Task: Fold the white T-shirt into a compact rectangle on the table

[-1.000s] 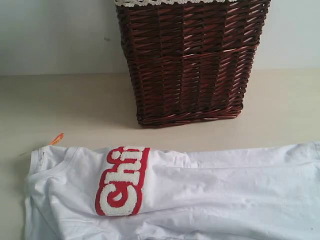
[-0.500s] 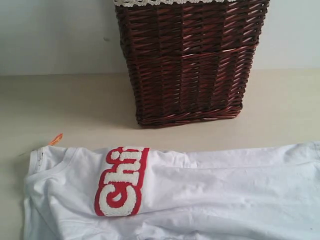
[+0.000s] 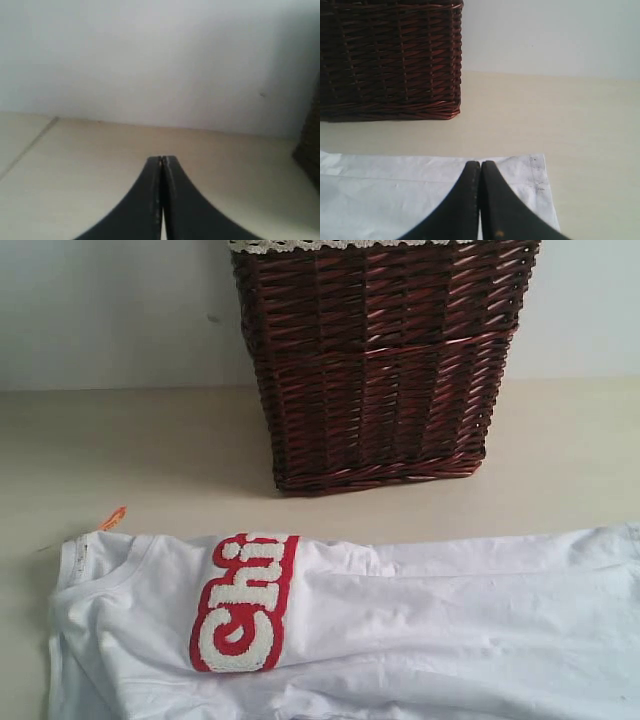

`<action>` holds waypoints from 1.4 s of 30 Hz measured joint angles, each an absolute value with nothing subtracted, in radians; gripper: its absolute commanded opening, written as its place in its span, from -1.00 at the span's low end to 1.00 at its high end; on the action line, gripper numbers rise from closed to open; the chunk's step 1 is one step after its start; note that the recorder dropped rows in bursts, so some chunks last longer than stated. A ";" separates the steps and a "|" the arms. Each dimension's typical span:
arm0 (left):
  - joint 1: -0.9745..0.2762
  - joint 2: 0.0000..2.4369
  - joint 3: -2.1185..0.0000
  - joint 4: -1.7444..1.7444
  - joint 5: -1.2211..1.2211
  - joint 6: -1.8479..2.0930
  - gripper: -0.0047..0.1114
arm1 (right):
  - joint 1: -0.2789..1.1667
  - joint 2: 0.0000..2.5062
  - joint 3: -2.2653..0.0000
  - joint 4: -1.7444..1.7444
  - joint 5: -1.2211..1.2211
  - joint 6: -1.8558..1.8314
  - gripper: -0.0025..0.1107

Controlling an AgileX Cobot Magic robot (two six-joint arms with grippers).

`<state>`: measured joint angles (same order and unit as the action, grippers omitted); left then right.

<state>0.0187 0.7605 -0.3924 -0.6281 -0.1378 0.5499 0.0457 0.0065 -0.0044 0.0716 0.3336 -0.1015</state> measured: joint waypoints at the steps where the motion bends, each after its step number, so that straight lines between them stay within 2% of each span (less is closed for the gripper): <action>1: 0.022 0.827 -0.463 -0.619 -0.043 0.550 -0.92 | 0.046 0.007 -0.004 0.072 0.334 -0.101 -0.96; 6: 0.026 1.099 -0.720 -0.608 0.574 0.550 -0.92 | 0.046 0.007 -0.004 0.072 0.334 -0.101 -0.96; 8: 0.016 1.174 -0.756 -0.608 0.727 0.550 -0.92 | 0.046 0.007 -0.004 0.072 0.334 -0.101 -0.96; 14: -0.006 1.349 -0.746 -0.608 0.927 0.579 -0.92 | 0.046 0.007 -0.004 0.072 0.334 -0.101 -0.96; 19: -0.006 1.410 -0.713 -0.624 0.890 0.634 -0.92 | 0.046 0.007 -0.004 0.072 0.334 -0.101 -0.96; 21: -0.025 1.461 -0.713 -0.717 0.857 0.846 -0.92 | 0.046 0.007 -0.004 0.072 0.334 -0.101 -0.96; 25: -0.102 1.530 -0.707 -0.794 0.944 1.214 -0.91 | 0.046 0.007 -0.004 0.072 0.334 -0.101 -0.96; 29: -0.151 1.563 -0.693 -0.721 0.949 1.538 -0.59 | 0.046 0.007 -0.004 0.072 0.334 -0.101 -0.96; 32: -0.154 1.561 -0.664 -0.636 0.994 1.733 -0.45 | 0.046 0.007 -0.004 0.072 0.334 -0.101 -0.96; 37: -0.156 1.561 -0.568 -0.609 0.971 2.012 -0.43 | 0.046 0.007 -0.004 0.072 0.334 -0.101 -0.96; 42: -0.158 1.561 -0.520 -0.702 0.854 2.085 -0.43 | 0.046 0.007 -0.004 0.072 0.334 -0.101 -0.96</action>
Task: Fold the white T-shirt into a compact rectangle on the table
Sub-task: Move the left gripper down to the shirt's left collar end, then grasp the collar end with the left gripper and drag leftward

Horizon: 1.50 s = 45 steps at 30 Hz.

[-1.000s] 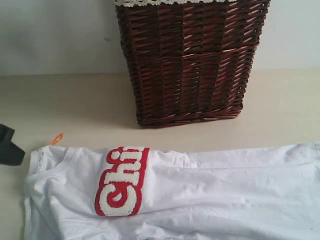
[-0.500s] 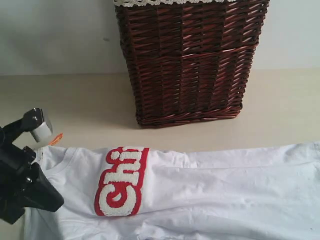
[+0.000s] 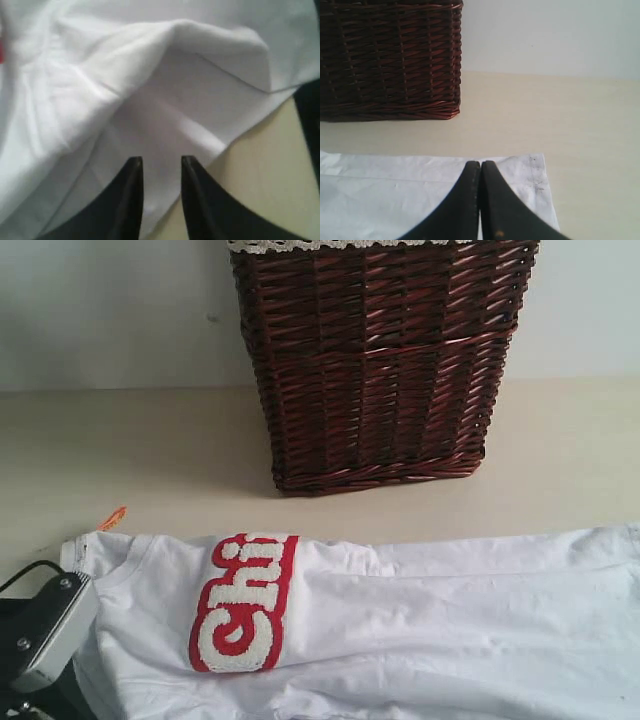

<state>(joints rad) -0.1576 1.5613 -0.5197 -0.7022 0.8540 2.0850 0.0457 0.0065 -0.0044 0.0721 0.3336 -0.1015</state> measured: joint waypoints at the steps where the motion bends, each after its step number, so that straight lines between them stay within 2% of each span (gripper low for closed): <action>1: -0.158 1.561 -0.518 -0.726 0.833 2.087 -0.43 | 0.046 0.007 -0.004 0.072 0.334 -0.101 -0.96; 8: -0.164 1.561 -0.518 -0.811 0.756 2.093 -0.43 | 0.046 0.007 -0.004 0.072 0.334 -0.101 -0.96; 11: -0.225 1.612 -0.518 -0.811 0.649 2.093 -0.43 | 0.046 0.007 -0.004 0.072 0.334 -0.101 -0.96; 16: -0.294 1.663 -0.518 -0.824 0.612 2.093 -0.44 | 0.046 0.007 -0.004 0.072 0.334 -0.101 -0.96; 18: -0.296 1.663 -0.518 -0.833 0.601 2.096 -0.58 | 0.046 0.007 -0.004 0.072 0.334 -0.101 -0.96; 20: -0.296 1.664 -0.518 -0.840 0.588 2.096 -0.92 | 0.046 0.007 -0.004 0.072 0.334 -0.101 -0.96; 29: -0.296 1.659 -0.518 -0.842 0.584 2.092 -0.92 | 0.046 0.007 -0.004 0.072 0.334 -0.101 -0.96; 35: -0.296 1.565 -0.518 -0.797 0.604 1.997 -0.92 | 0.046 0.007 -0.004 0.078 0.334 -0.101 -0.96; 45: -0.296 1.461 -0.518 -0.596 0.884 1.870 -0.92 | 0.046 0.007 -0.004 0.080 0.334 -0.101 -0.96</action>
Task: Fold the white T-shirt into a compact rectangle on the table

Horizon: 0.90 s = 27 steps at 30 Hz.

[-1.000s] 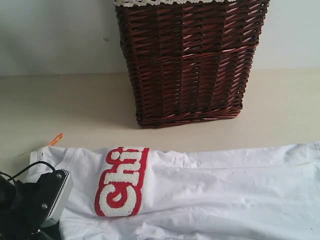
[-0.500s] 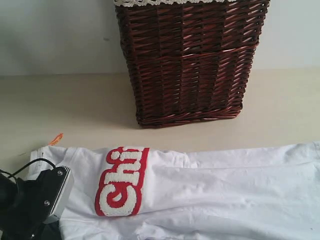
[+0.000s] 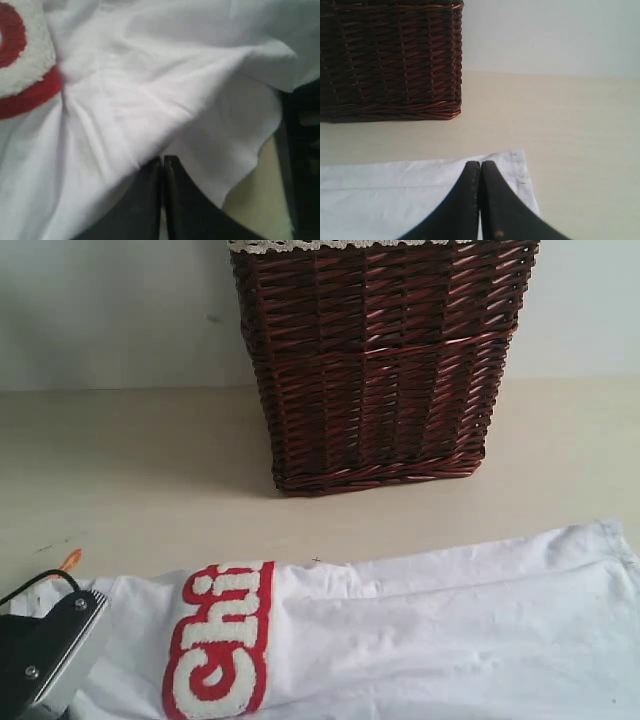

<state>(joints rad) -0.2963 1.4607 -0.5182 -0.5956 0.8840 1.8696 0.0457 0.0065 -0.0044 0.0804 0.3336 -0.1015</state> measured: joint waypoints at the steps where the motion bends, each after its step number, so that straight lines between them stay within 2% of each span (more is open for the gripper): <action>1: -0.296 1.461 -0.518 -0.566 0.897 1.846 -0.92 | 0.046 0.007 -0.004 0.080 0.334 -0.101 -0.96; 4: -0.296 1.461 -0.518 -0.493 0.915 1.781 -0.90 | 0.046 0.007 -0.004 0.080 0.334 -0.101 -0.96; 6: -0.296 1.461 -0.518 -0.472 0.916 1.758 -0.82 | 0.046 0.007 -0.004 0.080 0.334 -0.101 -0.96; 9: -0.296 1.461 -0.518 -0.471 0.921 1.745 -0.58 | 0.046 0.007 -0.004 0.080 0.334 -0.101 -0.96; 13: -0.296 1.455 -0.518 -0.470 0.939 1.711 -0.14 | 0.046 0.007 -0.004 0.080 0.334 -0.101 -0.96; 16: -0.296 1.437 -0.518 -0.457 0.983 1.675 0.03 | 0.046 0.007 -0.004 0.080 0.334 -0.101 -0.96; 23: -0.296 1.361 -0.564 -0.447 1.041 1.605 0.03 | 0.046 0.007 -0.004 0.080 0.334 -0.101 -0.96; 25: -0.296 1.347 -0.598 -0.479 0.990 1.603 0.01 | 0.046 0.007 -0.004 0.080 0.334 -0.101 -0.96; 27: -0.296 1.354 -0.621 -0.569 0.867 1.639 -0.10 | 0.046 0.007 -0.004 0.080 0.334 -0.101 -0.96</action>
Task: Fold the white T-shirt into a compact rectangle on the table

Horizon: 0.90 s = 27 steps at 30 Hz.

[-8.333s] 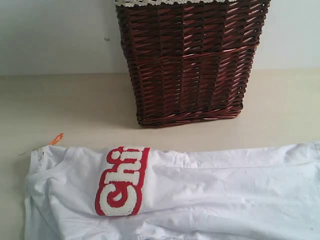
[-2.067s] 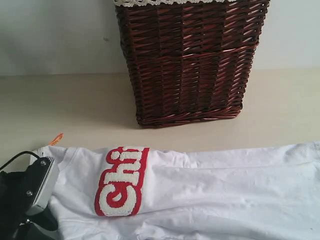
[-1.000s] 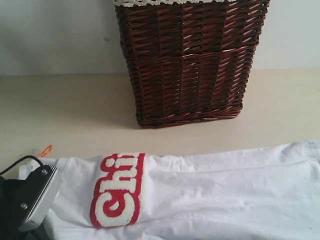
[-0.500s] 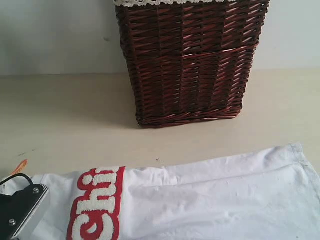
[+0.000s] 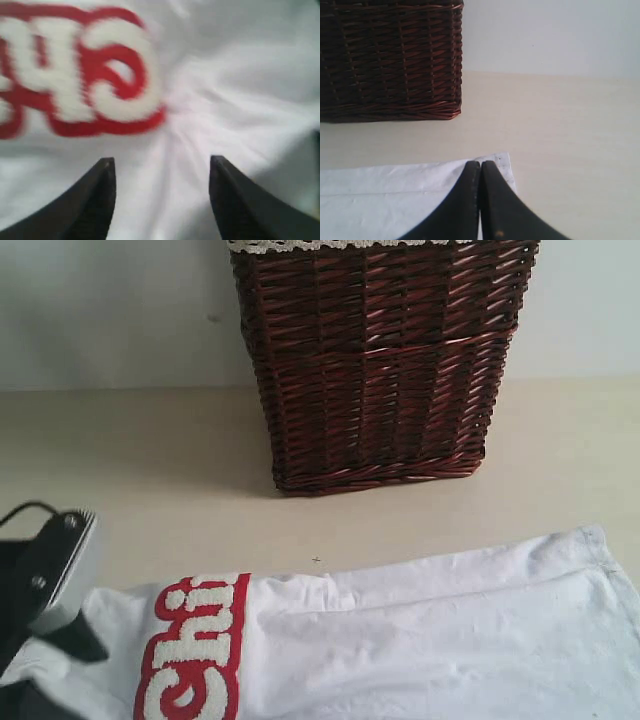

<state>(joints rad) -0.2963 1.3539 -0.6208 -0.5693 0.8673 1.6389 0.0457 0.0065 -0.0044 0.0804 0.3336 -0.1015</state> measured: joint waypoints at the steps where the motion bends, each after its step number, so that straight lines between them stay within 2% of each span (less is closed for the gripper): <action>1: -0.296 1.363 -0.625 -0.620 0.797 1.677 -0.19 | 0.046 0.007 -0.004 0.080 0.334 -0.101 -0.96; 4: -0.296 1.434 -0.636 -0.804 0.658 1.869 -0.52 | 0.046 0.007 -0.004 0.080 0.334 -0.101 -0.96; 8: -0.296 1.583 -0.636 -0.987 0.598 2.051 -0.92 | 0.046 0.007 -0.004 0.080 0.334 -0.101 -0.96; 16: -0.296 1.804 -0.686 -1.060 0.495 2.092 -0.92 | 0.046 0.007 -0.004 0.083 0.334 -0.101 -0.96; 27: -0.300 1.990 -0.956 -1.104 0.413 2.096 -0.92 | 0.046 0.007 -0.004 0.083 0.334 -0.101 -0.96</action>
